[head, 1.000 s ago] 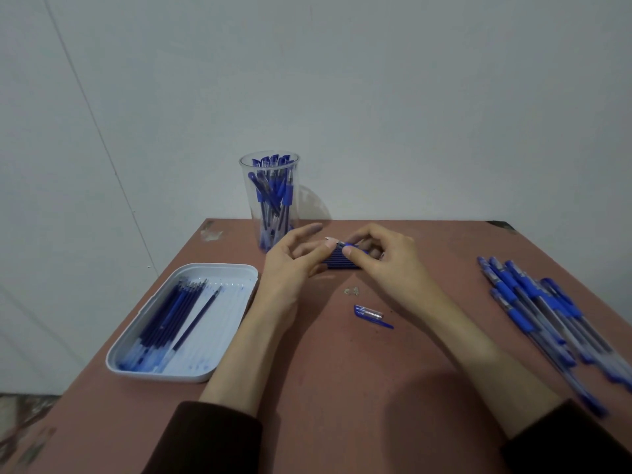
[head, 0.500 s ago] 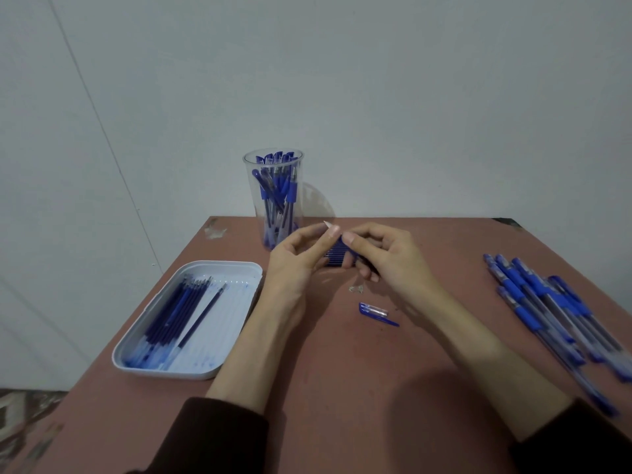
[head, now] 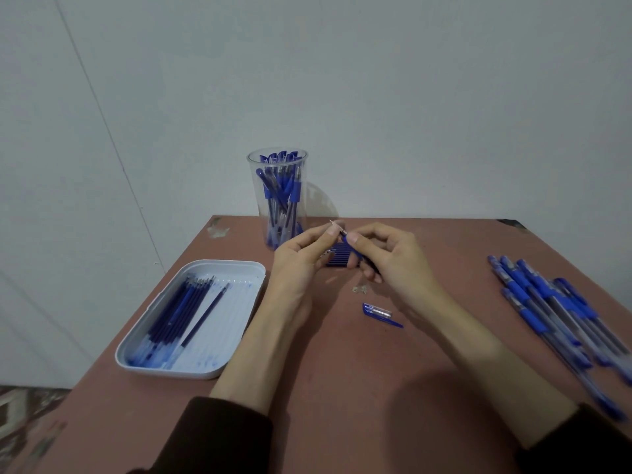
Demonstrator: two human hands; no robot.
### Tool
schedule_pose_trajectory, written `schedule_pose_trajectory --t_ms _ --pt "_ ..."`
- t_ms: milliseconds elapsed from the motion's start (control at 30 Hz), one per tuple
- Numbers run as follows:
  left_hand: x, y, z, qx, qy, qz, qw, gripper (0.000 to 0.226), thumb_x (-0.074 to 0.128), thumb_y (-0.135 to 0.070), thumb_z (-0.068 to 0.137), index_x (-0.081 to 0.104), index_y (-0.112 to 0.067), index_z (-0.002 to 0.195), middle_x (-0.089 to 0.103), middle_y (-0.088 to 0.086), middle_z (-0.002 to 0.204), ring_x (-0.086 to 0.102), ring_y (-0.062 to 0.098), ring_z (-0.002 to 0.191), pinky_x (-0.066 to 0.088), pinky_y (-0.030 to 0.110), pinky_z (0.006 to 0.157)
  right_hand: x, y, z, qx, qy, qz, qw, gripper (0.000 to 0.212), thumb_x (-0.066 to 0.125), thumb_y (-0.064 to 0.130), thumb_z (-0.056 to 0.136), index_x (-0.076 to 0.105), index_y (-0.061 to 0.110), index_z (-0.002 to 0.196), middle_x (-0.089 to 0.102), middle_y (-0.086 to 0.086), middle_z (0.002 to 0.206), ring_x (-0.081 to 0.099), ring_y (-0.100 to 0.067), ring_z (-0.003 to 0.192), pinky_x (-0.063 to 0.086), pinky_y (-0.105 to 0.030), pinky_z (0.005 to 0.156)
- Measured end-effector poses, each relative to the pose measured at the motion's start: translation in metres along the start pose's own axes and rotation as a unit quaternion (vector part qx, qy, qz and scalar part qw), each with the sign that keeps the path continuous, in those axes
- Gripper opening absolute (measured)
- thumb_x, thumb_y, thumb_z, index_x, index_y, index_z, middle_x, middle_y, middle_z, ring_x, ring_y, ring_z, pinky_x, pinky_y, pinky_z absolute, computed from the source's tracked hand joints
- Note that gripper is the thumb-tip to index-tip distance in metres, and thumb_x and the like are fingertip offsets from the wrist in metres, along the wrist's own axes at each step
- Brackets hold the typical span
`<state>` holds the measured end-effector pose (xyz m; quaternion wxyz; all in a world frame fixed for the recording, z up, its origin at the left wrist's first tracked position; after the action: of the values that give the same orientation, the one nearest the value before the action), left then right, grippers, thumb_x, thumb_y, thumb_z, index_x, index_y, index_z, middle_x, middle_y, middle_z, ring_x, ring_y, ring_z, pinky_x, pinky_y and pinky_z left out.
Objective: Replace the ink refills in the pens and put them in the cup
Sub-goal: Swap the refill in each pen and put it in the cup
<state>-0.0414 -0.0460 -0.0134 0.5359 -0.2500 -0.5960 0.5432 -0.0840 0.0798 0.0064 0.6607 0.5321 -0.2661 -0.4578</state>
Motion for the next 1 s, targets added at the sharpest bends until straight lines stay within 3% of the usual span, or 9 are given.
schedule_pose_trajectory --t_ms 100,200,333,367,467,533,700,800,1000 --pt "0.0038 -0.0010 -0.0035 0.001 0.014 -0.016 1.000 0.027 0.073 -0.035 0.079 0.075 -0.014 0.096 0.067 0.028 0.104 0.063 0.042 0.102 0.039 0.058 0.104 0.0005 0.0001 -0.0005 -0.007 0.000 -0.022 1.000 0.014 0.061 0.020 0.092 0.069 0.022 0.081 0.061 -0.004 0.061 0.042 -0.011 0.048 0.032 -0.023 0.045" --pt "0.0030 0.0003 -0.0021 -0.011 0.034 -0.022 0.999 0.032 0.075 -0.037 0.077 0.073 -0.014 0.099 0.067 0.020 0.086 0.061 0.039 0.094 0.038 0.062 0.103 0.0022 0.0007 -0.0014 0.040 0.034 0.046 0.998 0.021 0.055 0.018 0.095 0.067 0.017 0.078 0.062 -0.010 0.062 0.037 -0.012 0.043 0.028 -0.027 0.048" --pt "0.0093 -0.0050 -0.0061 -0.003 0.061 -0.012 0.998 0.024 0.059 -0.024 0.087 0.068 -0.008 0.103 0.059 0.009 0.068 0.059 0.017 0.063 0.049 0.028 0.074 0.0028 0.0012 -0.0016 0.112 0.077 0.147 0.980 0.024 0.049 0.015 0.095 0.062 0.005 0.077 0.058 -0.014 0.059 0.032 -0.011 0.037 0.011 -0.038 0.056" --pt "0.0100 -0.0054 -0.0068 -0.002 0.064 -0.015 0.998 0.025 0.056 -0.022 0.089 0.067 -0.007 0.105 0.057 0.010 0.066 0.058 0.020 0.062 0.050 0.029 0.071 0.0025 0.0013 -0.0010 0.110 0.073 0.149 0.980 0.023 0.049 0.014 0.095 0.061 0.005 0.078 0.058 -0.013 0.059 0.033 -0.011 0.037 0.010 -0.038 0.056" --pt "0.0091 -0.0033 -0.0058 -0.001 0.047 -0.026 0.999 0.030 0.067 -0.029 0.087 0.066 -0.005 0.104 0.062 0.018 0.076 0.058 0.043 0.081 0.048 0.057 0.093 0.0007 0.0010 0.0017 0.086 0.040 0.129 0.987 0.020 0.054 0.013 0.094 0.064 0.007 0.078 0.059 -0.011 0.059 0.037 -0.010 0.039 0.023 -0.026 0.044" --pt "0.0072 -0.0018 -0.0054 -0.007 0.025 -0.024 0.999 0.044 0.079 -0.038 0.076 0.067 -0.005 0.101 0.063 0.025 0.089 0.058 0.055 0.098 0.041 0.066 0.096 0.0008 0.0011 0.0017 0.073 0.027 0.102 0.992 0.014 0.057 0.013 0.092 0.066 0.008 0.082 0.059 -0.009 0.060 0.040 -0.011 0.043 0.029 -0.021 0.040" --pt "0.0058 -0.0027 -0.0060 -0.011 0.029 -0.013 0.999 0.034 0.075 -0.032 0.077 0.072 -0.009 0.102 0.063 0.033 0.097 0.059 0.052 0.102 0.038 0.065 0.101 0.0002 -0.0008 0.0014 0.085 0.030 0.114 0.989 0.016 0.058 0.014 0.092 0.066 0.009 0.079 0.060 -0.010 0.062 0.040 -0.012 0.044 0.028 -0.020 0.040" --pt "0.0084 -0.0017 -0.0067 -0.002 0.057 -0.004 0.998 0.041 0.070 -0.042 0.082 0.069 -0.007 0.104 0.059 0.038 0.097 0.056 0.055 0.102 0.033 0.067 0.103 -0.0037 -0.0010 0.0035 0.080 0.021 0.092 0.992 0.014 0.060 0.015 0.091 0.067 0.009 0.081 0.061 -0.008 0.060 0.041 -0.012 0.044 0.029 -0.021 0.040" --pt "0.0001 0.0043 -0.0019 -0.019 0.041 0.005 0.999 0.027 0.074 -0.033 0.076 0.074 -0.013 0.095 0.067 0.025 0.085 0.064 0.040 0.093 0.042 0.061 0.100 -0.0016 -0.0021 0.0021 0.100 0.051 0.098 0.989 0.012 0.059 0.014 0.091 0.067 0.005 0.086 0.058 -0.009 0.060 0.034 -0.012 0.042 0.022 -0.022 0.040"
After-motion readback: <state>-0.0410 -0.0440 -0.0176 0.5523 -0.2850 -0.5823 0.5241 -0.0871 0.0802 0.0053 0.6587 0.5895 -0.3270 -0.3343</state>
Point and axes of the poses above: each hand's wrist, its own z-axis towards the middle knuckle, its own x-axis out of the palm, y = z × x, the point moved 3 cm from there along z, towards the middle knuckle
